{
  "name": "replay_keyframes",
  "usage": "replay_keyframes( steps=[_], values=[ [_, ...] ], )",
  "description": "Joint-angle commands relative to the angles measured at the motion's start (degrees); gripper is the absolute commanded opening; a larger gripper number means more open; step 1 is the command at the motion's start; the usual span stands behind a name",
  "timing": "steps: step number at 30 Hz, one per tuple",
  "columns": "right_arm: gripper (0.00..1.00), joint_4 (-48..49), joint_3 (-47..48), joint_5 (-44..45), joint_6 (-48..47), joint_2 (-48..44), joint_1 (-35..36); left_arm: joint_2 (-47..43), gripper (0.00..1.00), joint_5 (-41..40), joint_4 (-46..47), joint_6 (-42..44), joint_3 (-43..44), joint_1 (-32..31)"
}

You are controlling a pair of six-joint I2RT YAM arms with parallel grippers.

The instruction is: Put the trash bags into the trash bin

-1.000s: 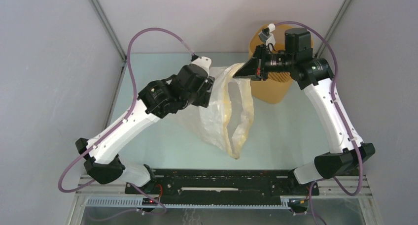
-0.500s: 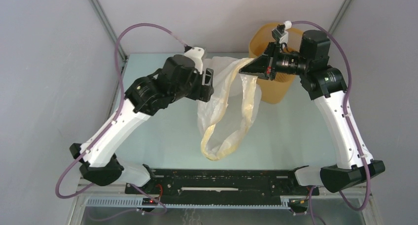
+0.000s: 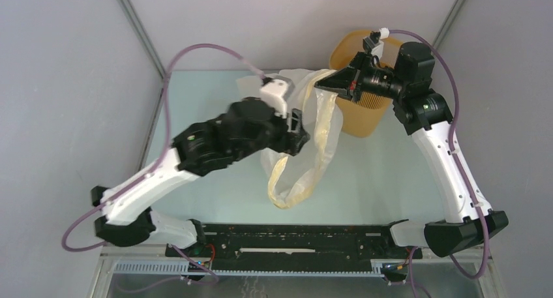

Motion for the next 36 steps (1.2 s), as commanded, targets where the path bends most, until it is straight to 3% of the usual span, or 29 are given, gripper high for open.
replay_keyframes(
  steps=[1,3,8,9,11,12,15,20,24,30,36],
  values=[
    [0.0,4.38,-0.82,1.51,2.3,-2.75,0.29,7.17,0.62,-7.14,-2.31,4.06,1.98,-0.42],
    [0.0,4.41,-1.03,1.92,2.35,-3.15,0.27,8.97,0.57,-10.12,-3.44,4.57,3.02,-0.42],
    [0.0,4.41,-1.66,2.45,2.91,-3.99,0.27,12.85,0.67,-10.72,-4.43,6.85,5.74,-0.42],
    [0.0,4.47,-1.8,2.44,3.07,-4.15,0.35,14.06,0.65,-11.9,-5.72,6.7,7.17,-0.42],
    [0.0,4.34,-2.1,2.56,3.02,-4.5,0.44,15.8,0.46,-16.41,-8.54,5.97,9.9,-0.55],
    [0.0,4.12,-2.36,2.67,2.93,-4.75,0.5,16.55,0.44,-18.93,-9.92,5.67,11.15,-0.59],
    [0.0,4.09,-3.39,2.79,3.0,-5.35,0.53,16.79,0.51,-23.0,-10.54,5.75,12.41,-0.6],
    [0.0,4.39,-3.87,2.53,3.43,-5.16,0.62,14.17,0.68,-17.58,-3.87,8.8,9.45,-0.6],
    [0.0,5.32,-3.47,2.21,4.39,-4.56,0.78,12.97,0.69,-12.86,0.83,9.66,5.6,-0.39],
    [0.0,3.75,-0.42,1.58,3.58,-2.73,0.89,13.11,0.43,-12.43,-1.91,8.34,4.85,1.66],
    [0.03,-5.0,2.92,1.54,-7.92,-0.82,-0.48,6.04,0.04,-10.91,-3.35,6.68,1.45,6.02]
  ],
)
